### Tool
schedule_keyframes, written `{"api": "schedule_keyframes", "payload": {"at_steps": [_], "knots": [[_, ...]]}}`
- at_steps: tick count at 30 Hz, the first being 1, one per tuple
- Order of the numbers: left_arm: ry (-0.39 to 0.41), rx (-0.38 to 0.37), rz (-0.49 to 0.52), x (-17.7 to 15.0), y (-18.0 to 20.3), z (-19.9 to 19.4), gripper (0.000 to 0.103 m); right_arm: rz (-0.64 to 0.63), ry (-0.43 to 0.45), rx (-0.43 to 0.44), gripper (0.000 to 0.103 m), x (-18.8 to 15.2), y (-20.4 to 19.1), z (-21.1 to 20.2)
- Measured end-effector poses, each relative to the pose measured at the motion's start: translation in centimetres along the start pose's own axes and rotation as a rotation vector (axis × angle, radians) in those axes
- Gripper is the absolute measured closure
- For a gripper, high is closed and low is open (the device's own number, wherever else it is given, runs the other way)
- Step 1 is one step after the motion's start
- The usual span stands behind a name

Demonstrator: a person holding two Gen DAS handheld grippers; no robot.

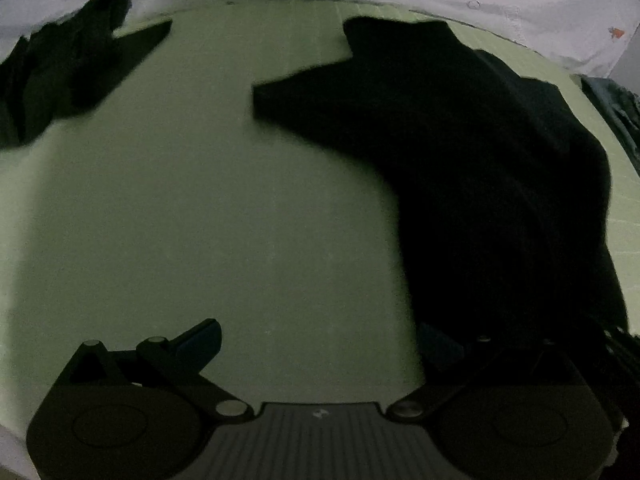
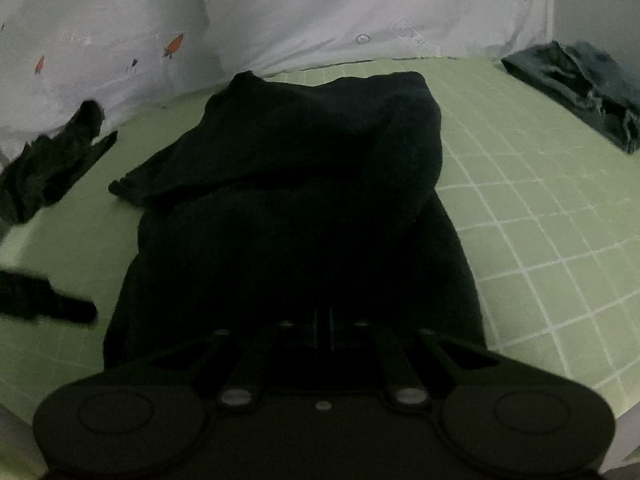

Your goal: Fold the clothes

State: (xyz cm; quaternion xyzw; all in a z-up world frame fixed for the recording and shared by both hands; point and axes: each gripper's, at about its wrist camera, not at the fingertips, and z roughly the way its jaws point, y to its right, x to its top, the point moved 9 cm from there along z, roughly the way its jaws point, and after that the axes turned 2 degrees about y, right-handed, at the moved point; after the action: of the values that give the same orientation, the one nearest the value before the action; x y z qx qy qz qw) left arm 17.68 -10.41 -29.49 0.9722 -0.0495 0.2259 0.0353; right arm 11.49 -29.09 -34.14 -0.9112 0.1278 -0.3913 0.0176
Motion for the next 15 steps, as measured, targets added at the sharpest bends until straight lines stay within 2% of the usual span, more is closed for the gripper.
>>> {"api": "schedule_keyframes", "payload": {"at_steps": [3, 8, 15], "knots": [[0.009, -0.019, 0.018, 3.0, -1.8, 0.7, 0.0, -0.042, -0.004, -0.047, 0.097, 0.1, -0.5, 0.0], [0.046, -0.049, 0.044, 8.8, -4.8, 2.5, 0.0, -0.017, 0.015, -0.124, 0.097, -0.1, -0.9, -0.1], [0.048, -0.049, 0.094, 15.0, -7.3, 6.7, 0.0, 0.119, 0.034, -0.188, 0.097, 0.0, -0.4, -0.2]]}}
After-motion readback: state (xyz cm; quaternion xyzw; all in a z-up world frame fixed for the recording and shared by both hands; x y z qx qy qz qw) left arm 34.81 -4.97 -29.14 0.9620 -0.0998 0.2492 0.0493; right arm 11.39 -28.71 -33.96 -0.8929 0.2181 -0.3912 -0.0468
